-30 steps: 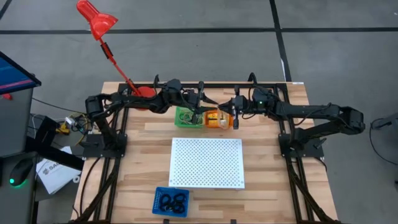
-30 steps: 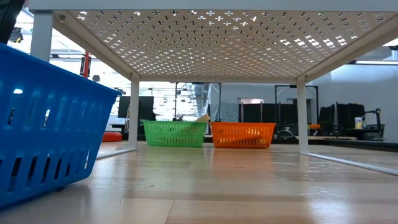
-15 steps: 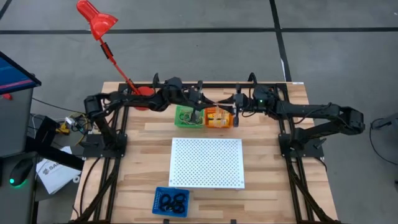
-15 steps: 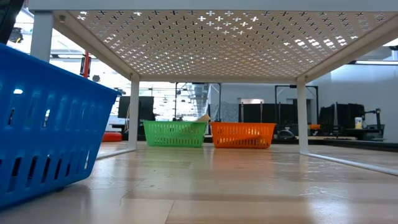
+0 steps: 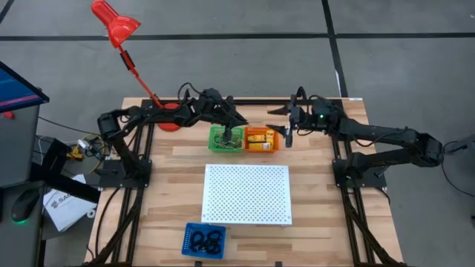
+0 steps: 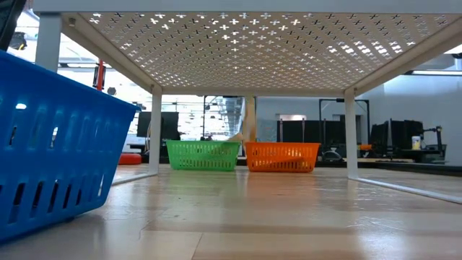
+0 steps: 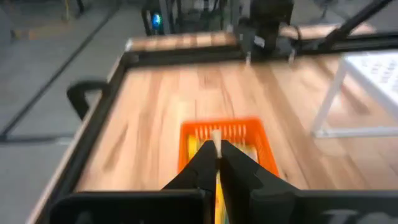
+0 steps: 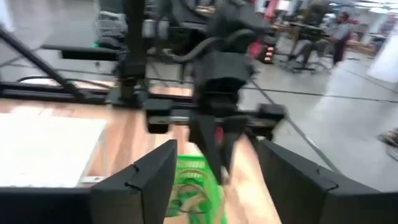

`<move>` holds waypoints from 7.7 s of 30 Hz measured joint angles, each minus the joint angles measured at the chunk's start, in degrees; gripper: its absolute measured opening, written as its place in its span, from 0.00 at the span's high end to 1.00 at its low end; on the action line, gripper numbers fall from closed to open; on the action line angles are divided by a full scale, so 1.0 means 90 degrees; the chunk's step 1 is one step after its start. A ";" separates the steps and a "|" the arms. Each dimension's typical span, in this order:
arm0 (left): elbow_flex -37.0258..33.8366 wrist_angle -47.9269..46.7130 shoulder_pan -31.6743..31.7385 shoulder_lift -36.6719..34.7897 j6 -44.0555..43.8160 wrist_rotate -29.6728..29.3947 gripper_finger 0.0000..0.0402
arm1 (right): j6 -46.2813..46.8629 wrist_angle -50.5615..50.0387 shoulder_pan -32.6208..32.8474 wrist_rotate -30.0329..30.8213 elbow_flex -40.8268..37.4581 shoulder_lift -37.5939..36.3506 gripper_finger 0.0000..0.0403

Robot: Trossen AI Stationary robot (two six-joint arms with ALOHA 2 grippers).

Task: Pick & Place Office Desk Supplies
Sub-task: Put the brown rubber band into the green bin, then put the orange bin on the shelf

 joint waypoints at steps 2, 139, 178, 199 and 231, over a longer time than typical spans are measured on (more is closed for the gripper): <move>-0.0182 -0.0271 0.0012 -0.0286 0.0032 -0.0175 1.00 | 0.0004 -0.0115 -0.0063 0.0037 0.0002 -0.0110 0.43; -0.5367 0.0641 -0.0722 -0.6822 -0.0550 -0.4241 0.63 | 0.2520 -0.4885 -0.1739 -0.0402 0.1644 0.3765 0.78; -0.5379 0.0607 -0.0724 -0.6823 -0.0702 -0.3811 0.63 | -0.0431 -1.0744 -0.1200 -0.0838 0.5876 0.2181 0.99; -0.5388 0.0416 -0.0729 -0.6823 -0.1058 -0.3028 0.63 | 0.0456 -1.0059 0.1613 -0.1579 0.5952 0.3659 1.00; -0.5391 -0.0018 -0.0734 -0.6823 -0.1424 -0.2640 0.63 | 0.1155 -0.8908 0.1512 -0.1339 0.4690 0.3384 0.97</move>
